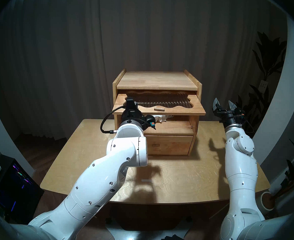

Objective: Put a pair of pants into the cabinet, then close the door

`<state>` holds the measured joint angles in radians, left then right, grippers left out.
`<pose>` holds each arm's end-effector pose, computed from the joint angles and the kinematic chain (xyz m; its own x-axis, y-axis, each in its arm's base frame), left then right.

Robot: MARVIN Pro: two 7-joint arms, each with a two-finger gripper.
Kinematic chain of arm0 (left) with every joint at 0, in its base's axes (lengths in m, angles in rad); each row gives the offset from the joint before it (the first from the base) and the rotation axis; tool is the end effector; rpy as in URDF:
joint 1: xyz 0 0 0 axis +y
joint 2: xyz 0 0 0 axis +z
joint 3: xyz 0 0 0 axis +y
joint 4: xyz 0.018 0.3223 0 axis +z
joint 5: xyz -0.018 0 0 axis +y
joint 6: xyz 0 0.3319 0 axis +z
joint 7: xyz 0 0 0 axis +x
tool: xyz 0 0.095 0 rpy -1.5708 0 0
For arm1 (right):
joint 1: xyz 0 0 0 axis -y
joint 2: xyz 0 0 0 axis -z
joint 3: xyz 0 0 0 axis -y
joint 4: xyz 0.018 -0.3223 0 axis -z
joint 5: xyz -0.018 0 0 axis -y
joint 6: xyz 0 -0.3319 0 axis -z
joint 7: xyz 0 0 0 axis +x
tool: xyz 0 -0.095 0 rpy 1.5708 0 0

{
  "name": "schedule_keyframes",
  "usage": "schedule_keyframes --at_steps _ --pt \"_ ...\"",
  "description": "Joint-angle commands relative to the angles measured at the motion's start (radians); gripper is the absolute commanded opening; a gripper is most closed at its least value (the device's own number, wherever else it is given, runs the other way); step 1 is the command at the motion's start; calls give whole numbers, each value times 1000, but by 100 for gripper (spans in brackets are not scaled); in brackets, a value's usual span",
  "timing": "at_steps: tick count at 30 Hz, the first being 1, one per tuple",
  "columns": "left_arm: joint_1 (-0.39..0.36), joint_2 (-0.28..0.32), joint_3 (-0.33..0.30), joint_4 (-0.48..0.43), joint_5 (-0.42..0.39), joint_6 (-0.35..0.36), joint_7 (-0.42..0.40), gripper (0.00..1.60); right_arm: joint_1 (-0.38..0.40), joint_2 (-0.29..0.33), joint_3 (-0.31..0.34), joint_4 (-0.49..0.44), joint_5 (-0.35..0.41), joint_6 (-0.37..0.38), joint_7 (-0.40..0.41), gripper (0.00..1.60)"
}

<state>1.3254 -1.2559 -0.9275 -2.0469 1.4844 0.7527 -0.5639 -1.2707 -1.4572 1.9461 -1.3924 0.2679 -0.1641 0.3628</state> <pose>0.4018 -0.1245 -0.1672 0.0107 -0.9976 0.0681 0.0001 -0.0681 -0.9977 0.5045 -0.1752 -0.2359 -0.3760 -0.1349 0.9167 -0.0038 -0.9891 -0.1471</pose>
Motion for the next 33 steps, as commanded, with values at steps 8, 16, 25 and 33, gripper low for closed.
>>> schedule_keyframes --at_steps 8,16,25,33 --pt "138 66 -26 -113 -11 65 7 0 8 4 -2 -22 0 -10 0 160" --pt "144 70 -64 -84 -5 93 14 0 8 5 -3 -21 1 -10 -1 160" --pt "77 47 -72 -14 4 67 21 160 7 6 -5 -22 2 -11 -2 160" --pt "21 11 -25 10 15 38 8 160 7 7 -6 -22 4 -11 -3 160"
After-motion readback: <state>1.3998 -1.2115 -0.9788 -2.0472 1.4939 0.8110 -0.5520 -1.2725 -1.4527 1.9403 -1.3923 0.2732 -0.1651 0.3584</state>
